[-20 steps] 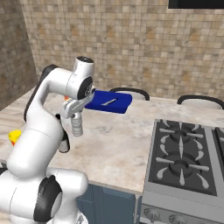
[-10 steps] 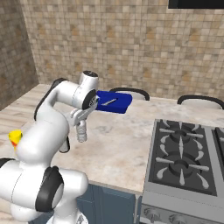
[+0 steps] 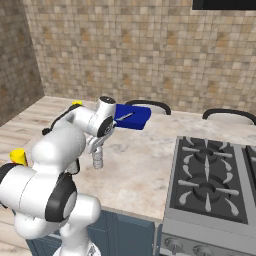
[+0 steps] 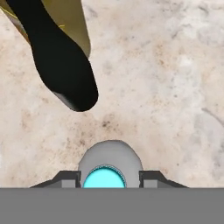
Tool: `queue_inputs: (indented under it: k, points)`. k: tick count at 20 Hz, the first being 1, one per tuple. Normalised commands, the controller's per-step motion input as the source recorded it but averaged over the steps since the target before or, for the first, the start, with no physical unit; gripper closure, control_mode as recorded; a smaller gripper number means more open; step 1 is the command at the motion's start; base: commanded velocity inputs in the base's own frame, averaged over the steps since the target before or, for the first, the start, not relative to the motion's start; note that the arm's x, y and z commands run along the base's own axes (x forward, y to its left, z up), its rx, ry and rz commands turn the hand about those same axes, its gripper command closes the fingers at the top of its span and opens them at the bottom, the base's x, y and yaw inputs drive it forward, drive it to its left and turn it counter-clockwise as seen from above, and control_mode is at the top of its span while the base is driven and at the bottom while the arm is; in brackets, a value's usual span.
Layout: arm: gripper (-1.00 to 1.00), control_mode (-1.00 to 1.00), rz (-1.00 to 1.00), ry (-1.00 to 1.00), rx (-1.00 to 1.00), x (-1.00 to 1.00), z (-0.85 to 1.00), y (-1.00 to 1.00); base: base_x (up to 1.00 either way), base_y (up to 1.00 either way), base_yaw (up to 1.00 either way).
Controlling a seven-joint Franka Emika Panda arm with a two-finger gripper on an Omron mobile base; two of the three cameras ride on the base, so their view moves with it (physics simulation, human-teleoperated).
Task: Place the drinks on the dining counter in a tight cluster.
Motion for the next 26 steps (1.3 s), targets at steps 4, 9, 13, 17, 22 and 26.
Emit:
queue_inputs:
  k: [4,9,13,17,22,26]
  points:
    - [1.00,-1.00,0.00,0.00,0.00,0.02,-0.30,0.08,0.00,0.00,0.00]
    - [1.00,-1.00,0.01,0.06,0.00,-0.01,-0.06,0.18,0.00,0.00,0.00]
    - [1.00,-1.00,0.02,0.07,0.00,0.00,-0.01,0.21,0.00,0.00,0.00]
    - [1.00,-1.00,0.01,0.04,0.00,0.09,-0.07,0.08,0.00,0.00,0.00]
    - [1.00,-1.00,0.00,0.02,0.00,0.01,-0.21,0.00,0.00,0.00,0.00]
    - [1.00,-1.00,0.00,0.02,0.00,-0.09,-0.05,0.07,0.00,0.00,0.00]
